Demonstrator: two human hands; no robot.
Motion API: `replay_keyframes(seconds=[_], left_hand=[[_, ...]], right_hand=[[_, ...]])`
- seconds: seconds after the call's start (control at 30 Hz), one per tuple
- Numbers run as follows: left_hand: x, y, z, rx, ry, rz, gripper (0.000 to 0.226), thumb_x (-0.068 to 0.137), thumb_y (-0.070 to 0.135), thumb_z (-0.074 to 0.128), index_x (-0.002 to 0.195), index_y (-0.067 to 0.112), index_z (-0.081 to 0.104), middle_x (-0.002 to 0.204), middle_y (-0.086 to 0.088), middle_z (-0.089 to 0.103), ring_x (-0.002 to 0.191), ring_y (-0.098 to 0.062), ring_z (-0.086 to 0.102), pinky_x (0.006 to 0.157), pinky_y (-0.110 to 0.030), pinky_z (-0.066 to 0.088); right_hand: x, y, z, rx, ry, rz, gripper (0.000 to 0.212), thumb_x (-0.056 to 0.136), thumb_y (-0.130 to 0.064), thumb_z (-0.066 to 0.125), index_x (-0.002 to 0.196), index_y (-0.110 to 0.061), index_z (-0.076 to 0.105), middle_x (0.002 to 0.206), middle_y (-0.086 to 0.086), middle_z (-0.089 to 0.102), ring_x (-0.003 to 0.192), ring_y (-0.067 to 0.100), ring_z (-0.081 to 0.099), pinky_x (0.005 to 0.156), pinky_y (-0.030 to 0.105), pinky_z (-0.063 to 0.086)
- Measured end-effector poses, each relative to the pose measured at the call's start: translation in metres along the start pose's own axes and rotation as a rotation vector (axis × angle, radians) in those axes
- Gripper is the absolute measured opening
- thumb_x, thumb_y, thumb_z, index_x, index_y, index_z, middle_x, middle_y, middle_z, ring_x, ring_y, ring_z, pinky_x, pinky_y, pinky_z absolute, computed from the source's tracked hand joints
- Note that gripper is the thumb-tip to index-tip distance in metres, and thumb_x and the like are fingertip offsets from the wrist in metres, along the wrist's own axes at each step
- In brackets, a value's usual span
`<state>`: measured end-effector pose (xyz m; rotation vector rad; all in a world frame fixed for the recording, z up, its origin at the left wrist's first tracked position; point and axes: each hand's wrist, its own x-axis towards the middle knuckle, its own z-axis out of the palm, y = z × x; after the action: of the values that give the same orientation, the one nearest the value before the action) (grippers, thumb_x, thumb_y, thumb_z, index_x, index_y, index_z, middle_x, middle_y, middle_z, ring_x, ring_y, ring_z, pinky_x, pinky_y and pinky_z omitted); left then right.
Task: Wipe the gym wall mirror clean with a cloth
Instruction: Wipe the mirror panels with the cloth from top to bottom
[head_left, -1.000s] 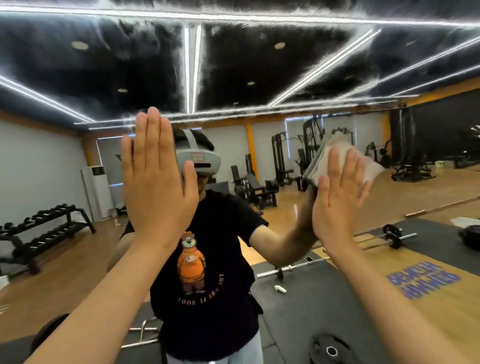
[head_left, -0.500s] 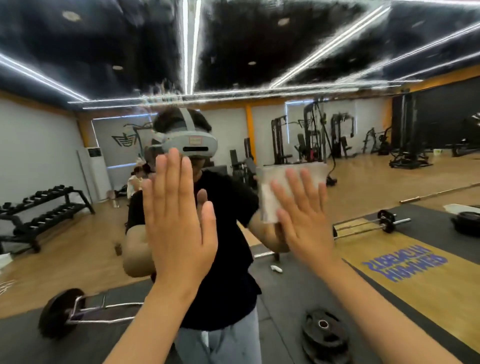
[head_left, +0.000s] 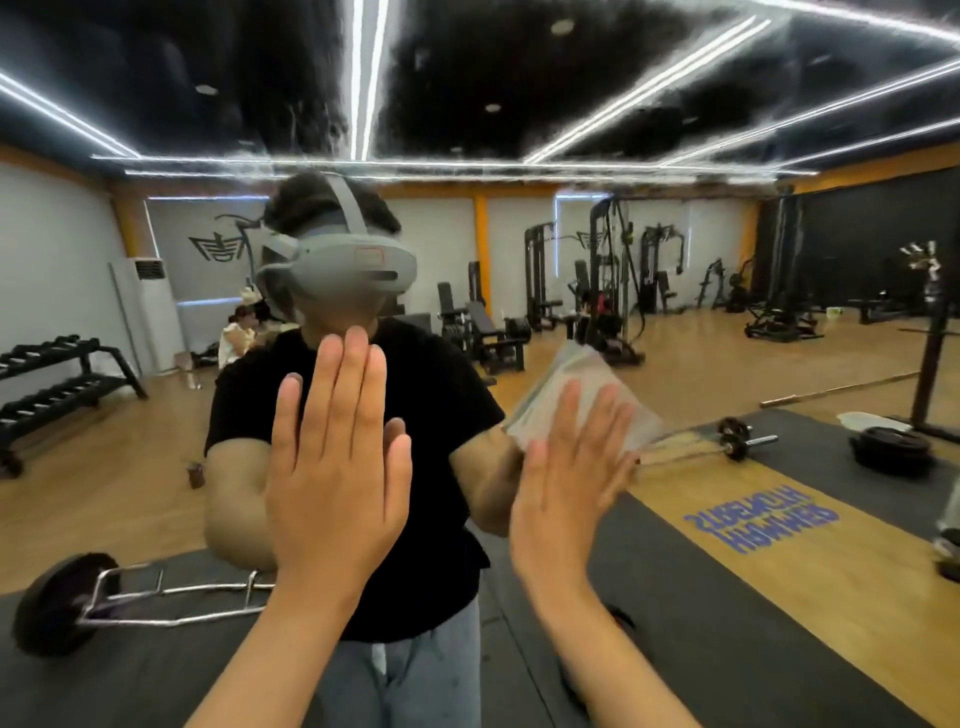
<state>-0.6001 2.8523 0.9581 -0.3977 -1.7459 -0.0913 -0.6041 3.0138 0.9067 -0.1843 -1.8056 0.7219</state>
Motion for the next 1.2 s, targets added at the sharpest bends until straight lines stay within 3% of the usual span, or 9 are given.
replay_keyframes(seconds=[0.17,0.27,0.43,0.53,0.7,0.87,1.03,1.1,1.2], left_hand=[[0.000,-0.002,-0.002,-0.003,-0.003,0.010,0.061,0.102,0.027,0.029,0.156,0.003,0.018,0.164,-0.013,0.012,0.153,-0.022,0.006,0.125,-0.040,0.000],[0.001,-0.002,-0.002,0.018,-0.006,0.020,0.064,0.100,0.026,0.034,0.157,0.004,0.014,0.164,-0.012,0.012,0.153,-0.023,0.006,0.125,-0.040,0.000],[0.001,0.000,-0.002,0.017,-0.021,-0.002,0.067,0.100,0.026,0.040,0.158,0.005,0.012,0.165,-0.011,0.009,0.154,-0.022,0.004,0.125,-0.041,0.000],[0.000,0.001,-0.001,0.024,-0.011,-0.014,0.067,0.100,0.026,0.041,0.157,0.005,0.013,0.165,-0.012,0.009,0.153,-0.023,0.004,0.125,-0.041,0.000],[0.000,0.003,0.002,0.038,0.005,-0.018,0.067,0.100,0.026,0.043,0.157,0.004,0.015,0.165,-0.011,0.010,0.153,-0.021,0.003,0.125,-0.040,-0.001],[-0.001,0.002,0.000,0.038,0.002,-0.016,0.066,0.101,0.026,0.043,0.157,0.003,0.017,0.164,-0.013,0.013,0.153,-0.024,0.007,0.125,-0.041,0.001],[0.000,0.002,-0.006,0.006,0.005,-0.003,0.065,0.100,0.023,0.047,0.156,0.003,0.019,0.164,-0.015,0.014,0.153,-0.024,0.007,0.125,-0.042,0.003],[-0.010,0.005,-0.011,-0.034,0.013,-0.008,0.068,0.097,0.022,0.049,0.155,0.003,0.017,0.163,-0.016,0.014,0.152,-0.020,0.000,0.124,-0.042,-0.001],[-0.050,0.012,-0.014,-0.023,-0.026,0.071,0.075,0.095,0.024,0.048,0.157,0.006,0.011,0.164,-0.013,0.011,0.153,-0.020,-0.005,0.124,-0.042,-0.003]], right_hand=[[-0.072,-0.002,0.016,-0.130,-0.195,-0.546,0.051,0.108,-0.042,0.013,0.158,-0.036,0.007,0.167,-0.002,-0.003,0.154,0.025,0.001,0.122,0.048,-0.006],[-0.052,0.031,0.008,-0.184,-0.167,-0.637,0.049,0.108,-0.039,0.011,0.157,-0.035,0.012,0.167,-0.006,-0.004,0.154,0.018,-0.002,0.123,0.043,-0.007],[0.011,0.120,-0.021,-0.123,-0.019,-0.322,0.050,0.109,-0.042,0.011,0.158,-0.035,0.003,0.166,-0.011,-0.008,0.153,0.015,-0.005,0.122,0.045,-0.003],[0.039,0.161,-0.037,-0.066,0.014,-0.050,0.058,0.106,-0.052,0.007,0.158,-0.027,0.007,0.166,-0.001,0.001,0.152,0.012,-0.004,0.120,0.055,0.003],[0.026,0.113,-0.019,0.040,0.124,0.268,0.063,0.103,-0.048,0.009,0.157,-0.015,0.014,0.164,0.014,0.010,0.152,0.028,0.005,0.120,0.053,0.005],[-0.064,0.039,0.015,-0.062,-0.093,-0.219,0.055,0.107,-0.044,0.011,0.159,-0.028,0.001,0.166,0.003,-0.010,0.153,0.024,-0.009,0.121,0.049,-0.004],[-0.091,0.055,0.017,-0.139,-0.157,-0.632,0.052,0.108,-0.041,0.023,0.158,-0.036,0.010,0.167,-0.004,0.001,0.154,0.023,0.004,0.123,0.050,0.000],[-0.077,0.083,0.008,-0.173,-0.129,-0.712,0.052,0.107,-0.042,0.028,0.157,-0.038,0.014,0.167,-0.007,0.004,0.154,0.019,0.008,0.123,0.047,0.004],[-0.056,0.133,-0.009,-0.210,-0.097,-0.613,0.053,0.107,-0.042,0.025,0.158,-0.036,0.012,0.167,-0.006,0.000,0.154,0.020,0.002,0.124,0.046,0.002]])
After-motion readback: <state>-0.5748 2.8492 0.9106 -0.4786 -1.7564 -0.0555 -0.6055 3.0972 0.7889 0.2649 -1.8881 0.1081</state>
